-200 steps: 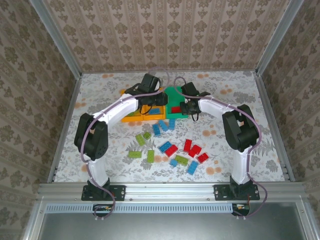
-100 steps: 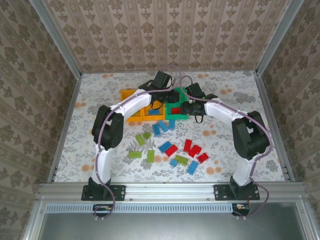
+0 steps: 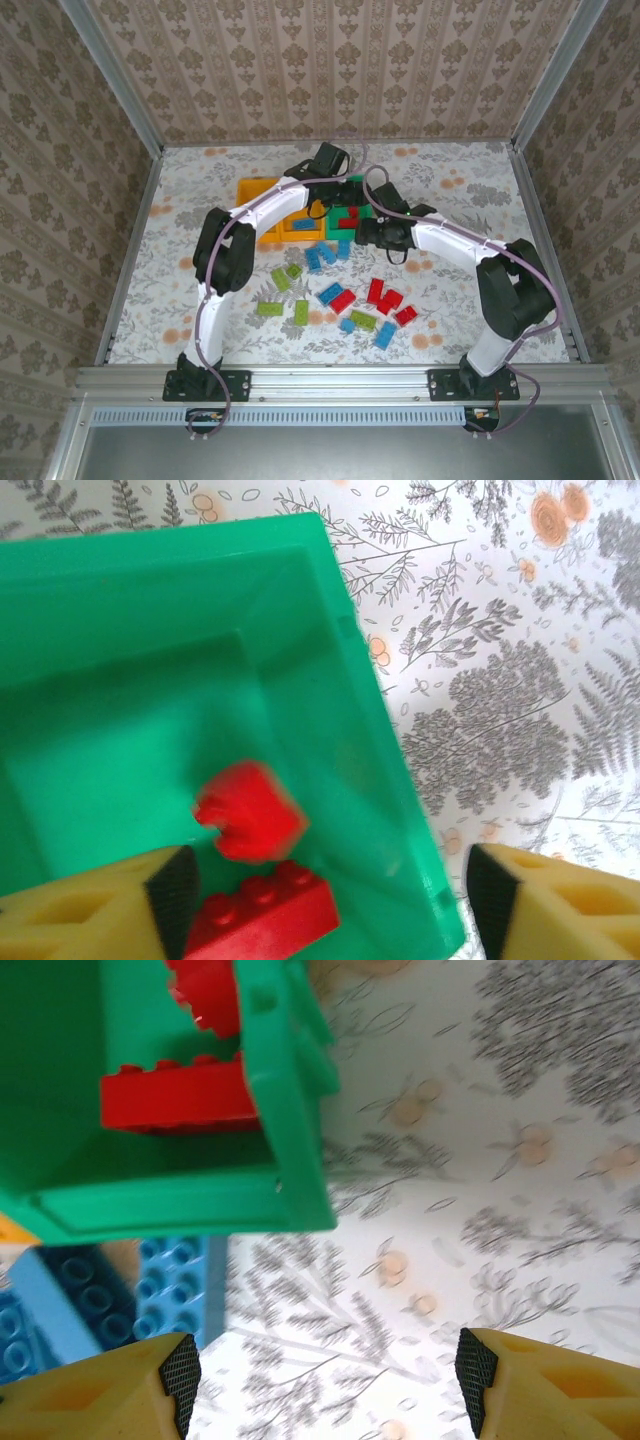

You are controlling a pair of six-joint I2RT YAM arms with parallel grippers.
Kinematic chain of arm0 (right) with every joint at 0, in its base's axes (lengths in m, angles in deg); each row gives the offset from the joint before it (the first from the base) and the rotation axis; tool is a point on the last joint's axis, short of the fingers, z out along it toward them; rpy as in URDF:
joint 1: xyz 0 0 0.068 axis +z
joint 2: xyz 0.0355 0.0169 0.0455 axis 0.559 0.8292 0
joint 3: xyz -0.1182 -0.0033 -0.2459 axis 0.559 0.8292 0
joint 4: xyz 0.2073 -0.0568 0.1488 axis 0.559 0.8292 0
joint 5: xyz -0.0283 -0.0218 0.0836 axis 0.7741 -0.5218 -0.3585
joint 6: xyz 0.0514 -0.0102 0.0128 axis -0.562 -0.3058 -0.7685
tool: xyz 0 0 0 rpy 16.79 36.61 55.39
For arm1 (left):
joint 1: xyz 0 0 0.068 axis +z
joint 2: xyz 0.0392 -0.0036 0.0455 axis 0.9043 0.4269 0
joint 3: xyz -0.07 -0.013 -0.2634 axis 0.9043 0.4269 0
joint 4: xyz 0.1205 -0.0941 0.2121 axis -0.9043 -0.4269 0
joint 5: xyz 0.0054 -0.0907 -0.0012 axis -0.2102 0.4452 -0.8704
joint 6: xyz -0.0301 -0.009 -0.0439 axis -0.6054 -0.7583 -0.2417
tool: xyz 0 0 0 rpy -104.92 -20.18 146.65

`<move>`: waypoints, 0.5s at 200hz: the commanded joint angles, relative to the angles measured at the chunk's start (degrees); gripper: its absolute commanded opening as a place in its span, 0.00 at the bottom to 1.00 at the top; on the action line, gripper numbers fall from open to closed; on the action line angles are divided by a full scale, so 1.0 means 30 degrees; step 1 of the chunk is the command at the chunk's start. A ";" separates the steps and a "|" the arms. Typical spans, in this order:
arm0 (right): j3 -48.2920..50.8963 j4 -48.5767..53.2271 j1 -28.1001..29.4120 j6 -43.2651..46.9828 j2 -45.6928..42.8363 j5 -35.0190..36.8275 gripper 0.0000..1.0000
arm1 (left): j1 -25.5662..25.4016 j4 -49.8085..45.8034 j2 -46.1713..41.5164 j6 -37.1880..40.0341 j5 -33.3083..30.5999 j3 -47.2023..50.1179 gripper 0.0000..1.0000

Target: Sort the legos into containers by color

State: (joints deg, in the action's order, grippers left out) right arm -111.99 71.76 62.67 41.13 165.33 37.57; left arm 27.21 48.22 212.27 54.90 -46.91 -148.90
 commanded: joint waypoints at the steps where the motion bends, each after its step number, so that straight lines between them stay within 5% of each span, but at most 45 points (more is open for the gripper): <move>1: 0.0080 0.0524 0.0910 -0.1904 -0.0496 0.0447 0.71 | 0.0228 -0.0868 -0.1717 -0.0165 -0.0582 0.0346 0.83; 24: -0.0304 0.0156 0.1656 -0.2919 0.0234 0.0373 0.70 | 0.0504 -0.0729 -0.2994 -0.0478 -0.0785 0.1215 1.00; 100: -0.4288 0.0823 0.4613 0.0824 0.4057 0.0946 0.67 | 0.3032 -0.0093 -0.7837 -0.1041 -0.0580 0.6484 1.00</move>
State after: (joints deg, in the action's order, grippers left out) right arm -120.98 71.63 75.15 38.52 174.42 38.43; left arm 33.48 48.59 193.04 52.63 -48.04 -134.37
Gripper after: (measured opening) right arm 0.678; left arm 0.999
